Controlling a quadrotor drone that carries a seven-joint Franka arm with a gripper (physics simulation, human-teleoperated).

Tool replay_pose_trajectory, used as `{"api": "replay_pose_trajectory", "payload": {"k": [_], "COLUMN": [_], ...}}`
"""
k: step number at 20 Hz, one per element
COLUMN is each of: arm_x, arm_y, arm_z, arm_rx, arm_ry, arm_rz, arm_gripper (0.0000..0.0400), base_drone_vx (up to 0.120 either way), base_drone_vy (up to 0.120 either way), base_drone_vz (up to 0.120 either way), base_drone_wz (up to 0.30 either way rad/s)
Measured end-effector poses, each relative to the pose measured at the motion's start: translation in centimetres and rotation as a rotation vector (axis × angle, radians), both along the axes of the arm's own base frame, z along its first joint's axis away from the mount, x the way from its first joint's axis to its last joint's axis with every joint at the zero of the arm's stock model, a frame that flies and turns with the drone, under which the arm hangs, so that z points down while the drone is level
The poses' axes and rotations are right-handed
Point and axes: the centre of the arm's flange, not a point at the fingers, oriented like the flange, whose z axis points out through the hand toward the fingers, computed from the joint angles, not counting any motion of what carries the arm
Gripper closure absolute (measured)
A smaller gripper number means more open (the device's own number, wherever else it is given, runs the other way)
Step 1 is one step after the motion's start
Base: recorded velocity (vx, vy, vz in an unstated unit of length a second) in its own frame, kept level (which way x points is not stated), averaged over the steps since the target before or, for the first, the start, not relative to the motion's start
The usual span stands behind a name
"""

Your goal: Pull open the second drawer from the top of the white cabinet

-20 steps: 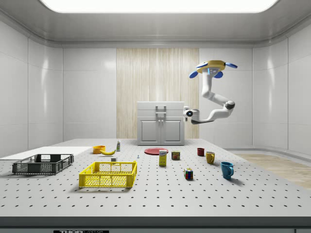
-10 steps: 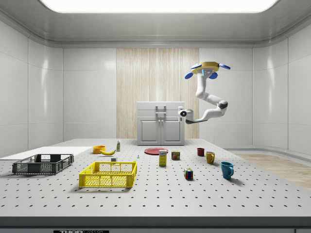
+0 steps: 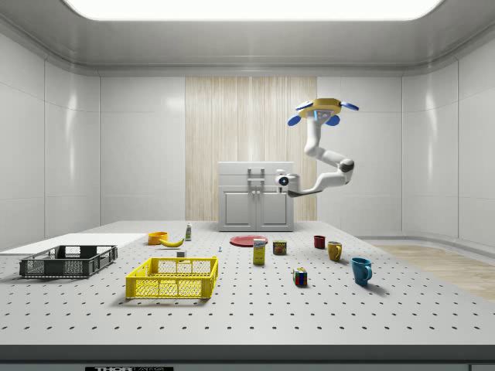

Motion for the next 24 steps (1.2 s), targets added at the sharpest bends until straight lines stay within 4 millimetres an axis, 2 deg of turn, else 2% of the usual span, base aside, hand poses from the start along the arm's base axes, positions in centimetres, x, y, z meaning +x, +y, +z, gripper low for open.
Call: {"api": "replay_pose_trajectory", "payload": {"k": [6,24], "arm_x": [0.0,0.0], "arm_y": [0.0,0.03], "arm_z": [0.0,0.0], "arm_rx": [0.0,0.0], "arm_ry": [0.0,0.0], "arm_rz": [0.0,0.0], "arm_gripper": [0.01,0.01], "base_drone_vx": [0.12,0.118], "base_drone_vy": [-0.1,0.0], "base_drone_vz": [0.0,0.0], "base_drone_wz": [0.0,0.0]}}
